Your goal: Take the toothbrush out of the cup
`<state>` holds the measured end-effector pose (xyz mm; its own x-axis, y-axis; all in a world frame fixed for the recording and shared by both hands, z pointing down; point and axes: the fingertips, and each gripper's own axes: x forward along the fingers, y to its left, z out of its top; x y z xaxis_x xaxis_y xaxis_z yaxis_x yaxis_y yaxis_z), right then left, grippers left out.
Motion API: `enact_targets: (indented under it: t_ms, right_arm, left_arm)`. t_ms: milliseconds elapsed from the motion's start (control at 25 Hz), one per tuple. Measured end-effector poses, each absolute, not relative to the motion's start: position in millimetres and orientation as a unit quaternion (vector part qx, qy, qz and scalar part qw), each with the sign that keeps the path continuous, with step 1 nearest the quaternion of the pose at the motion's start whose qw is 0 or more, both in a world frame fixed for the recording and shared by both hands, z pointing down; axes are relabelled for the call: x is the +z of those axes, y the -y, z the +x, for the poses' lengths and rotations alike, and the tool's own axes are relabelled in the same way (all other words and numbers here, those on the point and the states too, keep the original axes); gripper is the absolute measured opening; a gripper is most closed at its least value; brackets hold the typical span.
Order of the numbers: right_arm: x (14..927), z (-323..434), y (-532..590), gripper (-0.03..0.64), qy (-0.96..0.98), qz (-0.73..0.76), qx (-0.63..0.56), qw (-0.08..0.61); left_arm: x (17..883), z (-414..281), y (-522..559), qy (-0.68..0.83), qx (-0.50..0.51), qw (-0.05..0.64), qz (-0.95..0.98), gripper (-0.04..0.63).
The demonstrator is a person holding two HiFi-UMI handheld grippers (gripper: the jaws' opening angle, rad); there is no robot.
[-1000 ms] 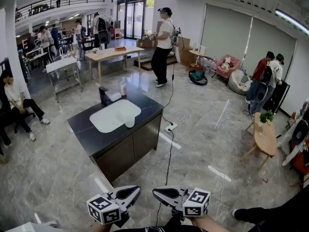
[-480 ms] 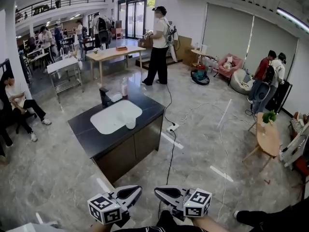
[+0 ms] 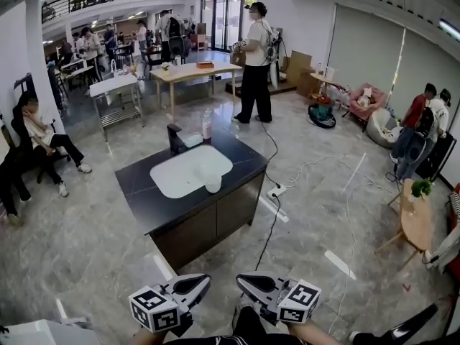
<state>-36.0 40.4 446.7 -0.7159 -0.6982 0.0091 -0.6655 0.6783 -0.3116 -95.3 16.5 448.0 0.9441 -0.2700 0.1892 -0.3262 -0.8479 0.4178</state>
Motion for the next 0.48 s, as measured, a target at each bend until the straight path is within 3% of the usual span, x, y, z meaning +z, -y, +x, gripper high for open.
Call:
enact_targets:
  t_ms: [480]
  right_arm:
    - [458.7,13.9,58.7,0.005,-0.922,-0.345,-0.170,0.052]
  left_arm:
    - [464.2,-63.0,73.0,0.224,0.059,0.260,0.937,0.003]
